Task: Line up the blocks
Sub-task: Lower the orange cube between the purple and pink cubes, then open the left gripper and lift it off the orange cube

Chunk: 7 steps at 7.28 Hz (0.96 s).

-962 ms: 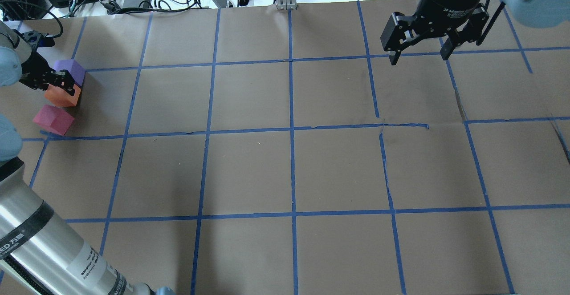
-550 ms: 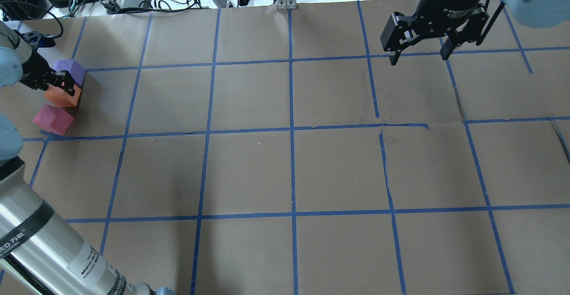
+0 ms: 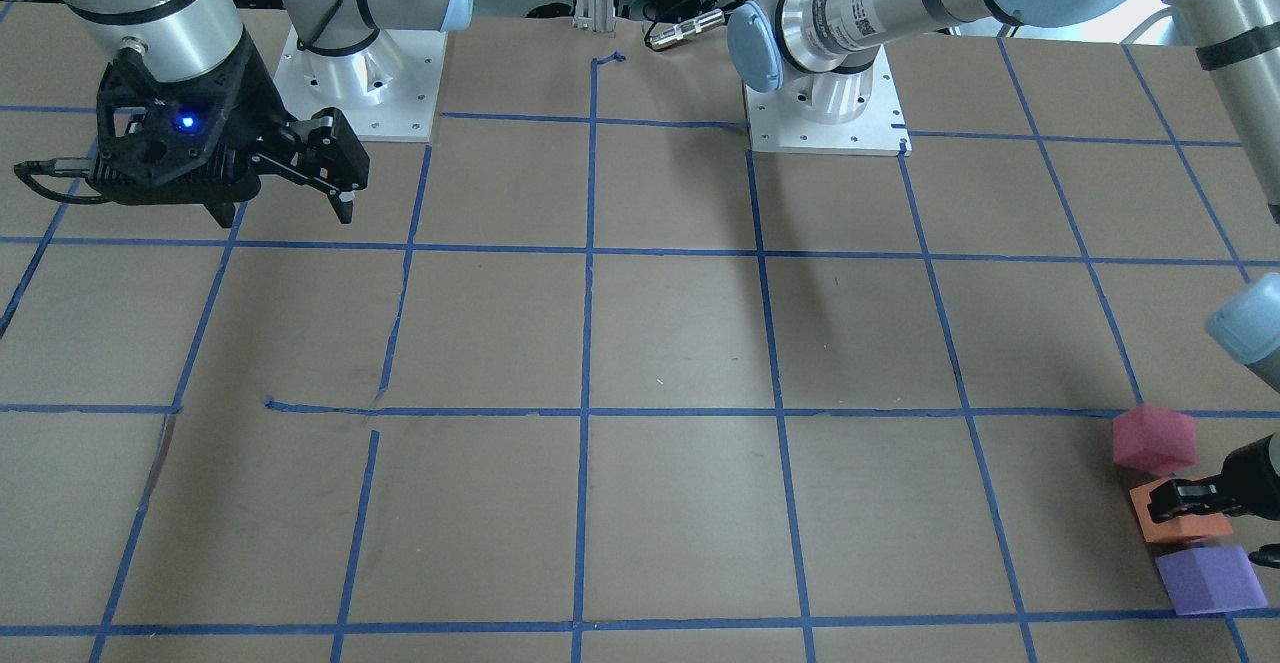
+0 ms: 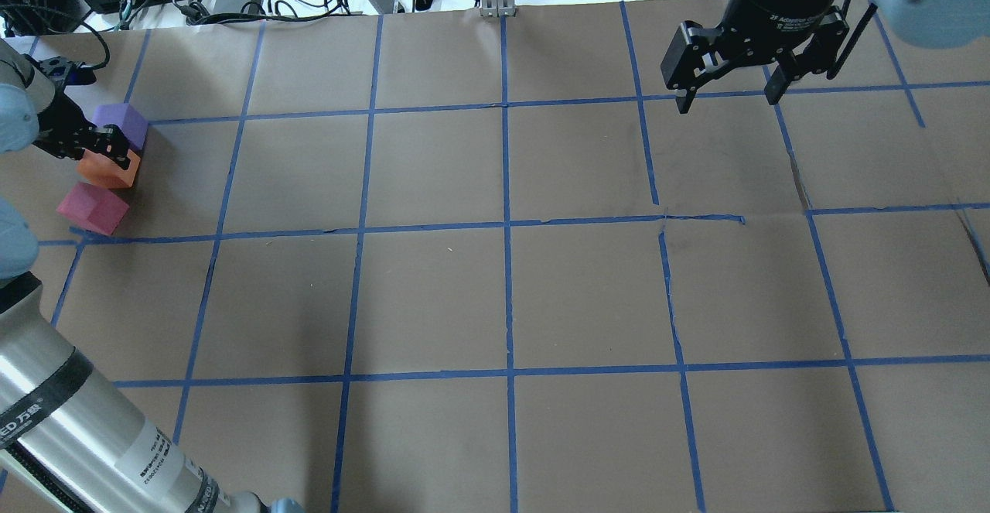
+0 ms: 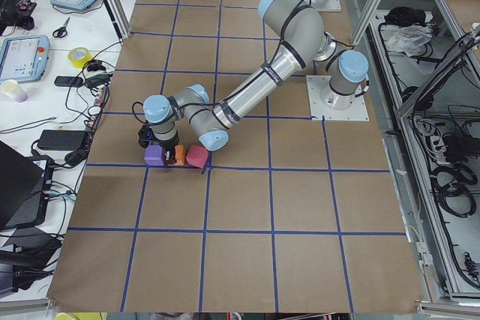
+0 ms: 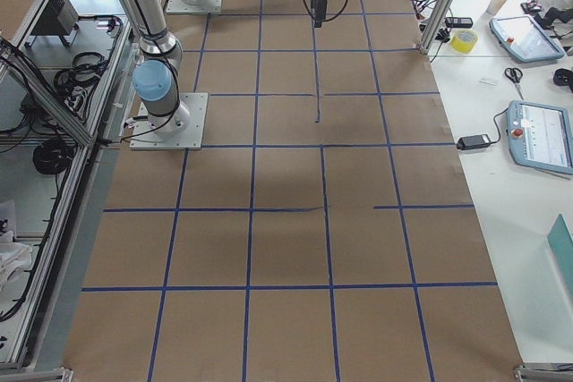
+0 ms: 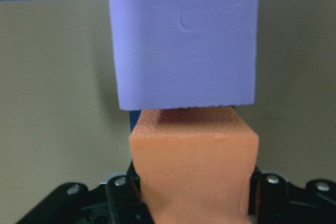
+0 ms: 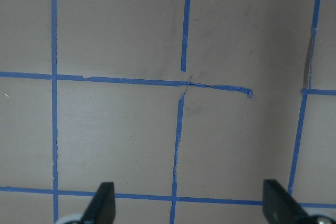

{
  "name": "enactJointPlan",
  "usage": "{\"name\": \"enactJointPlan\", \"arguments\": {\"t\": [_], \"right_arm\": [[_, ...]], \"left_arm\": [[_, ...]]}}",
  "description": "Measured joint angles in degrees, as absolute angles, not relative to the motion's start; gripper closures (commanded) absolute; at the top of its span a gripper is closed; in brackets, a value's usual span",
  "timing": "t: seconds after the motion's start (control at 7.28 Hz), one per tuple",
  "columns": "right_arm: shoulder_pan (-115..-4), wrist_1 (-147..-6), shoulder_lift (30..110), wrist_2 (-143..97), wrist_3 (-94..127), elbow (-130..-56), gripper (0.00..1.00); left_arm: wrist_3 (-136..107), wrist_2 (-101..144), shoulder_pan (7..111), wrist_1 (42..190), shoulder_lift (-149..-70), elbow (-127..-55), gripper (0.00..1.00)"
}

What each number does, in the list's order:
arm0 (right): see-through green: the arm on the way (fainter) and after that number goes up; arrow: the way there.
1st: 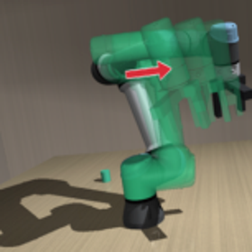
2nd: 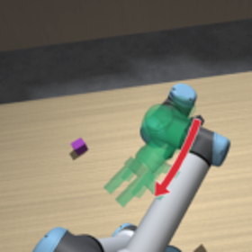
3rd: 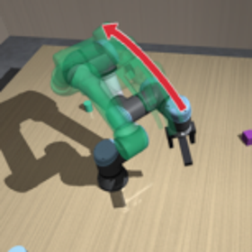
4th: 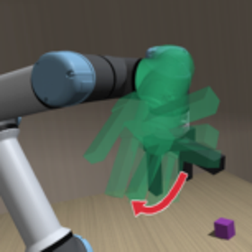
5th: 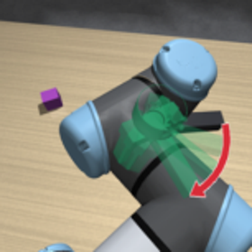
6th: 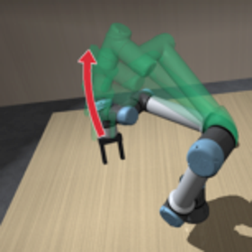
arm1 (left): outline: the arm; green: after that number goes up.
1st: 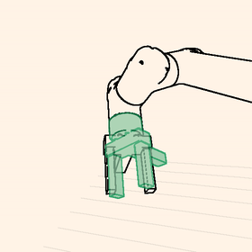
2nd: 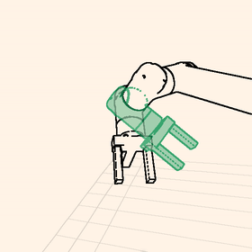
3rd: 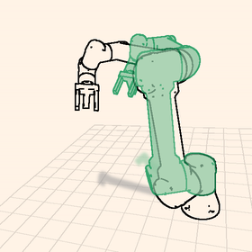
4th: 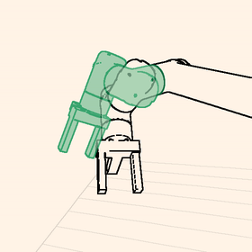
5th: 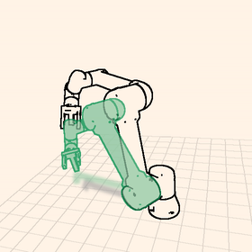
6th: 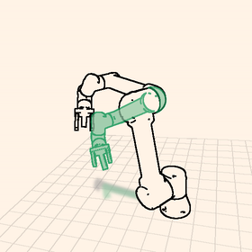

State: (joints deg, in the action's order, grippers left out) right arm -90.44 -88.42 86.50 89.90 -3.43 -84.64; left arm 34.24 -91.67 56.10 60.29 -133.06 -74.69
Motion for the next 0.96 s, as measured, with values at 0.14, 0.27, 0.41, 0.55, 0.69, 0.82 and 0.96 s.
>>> {"name": "enactJointPlan", "arguments": {"t": [0.14,0.27,0.41,0.55,0.69,0.82,0.96], "right_arm": [[-90.4,-88.4,86.5,89.9,-3.4,-84.6,0.0],[-90.4,-88.4,86.6,89.9,-3.4,-84.6,0.0],[-90.4,-88.4,86.6,89.9,-3.4,-84.6,0.0],[-90.4,-88.4,86.6,90.0,-3.4,-84.7,0.0],[-90.4,-88.3,86.6,90.1,-3.4,-84.7,0.0],[-90.4,-88.3,86.6,90.1,-3.5,-84.7,0.0],[-90.4,-88.3,86.6,90.2,-3.5,-84.7,0.0]], "left_arm": [[34.7,-91.6,56.0,60.2,-133.2,-74.7,1.0],[35.0,-91.6,56.0,60.2,-133.2,-74.6,1.0],[35.1,-91.7,55.9,60.1,-133.3,-74.7,0.25],[35.2,-91.8,55.9,59.8,-133.4,-75.0,0.0],[35.2,-91.9,55.9,59.3,-133.4,-75.2,0.0],[35.0,-92.0,56.0,59.1,-133.1,-75.3,0.0],[34.9,-92.1,56.0,59.1,-132.3,-75.4,0.0]]}}
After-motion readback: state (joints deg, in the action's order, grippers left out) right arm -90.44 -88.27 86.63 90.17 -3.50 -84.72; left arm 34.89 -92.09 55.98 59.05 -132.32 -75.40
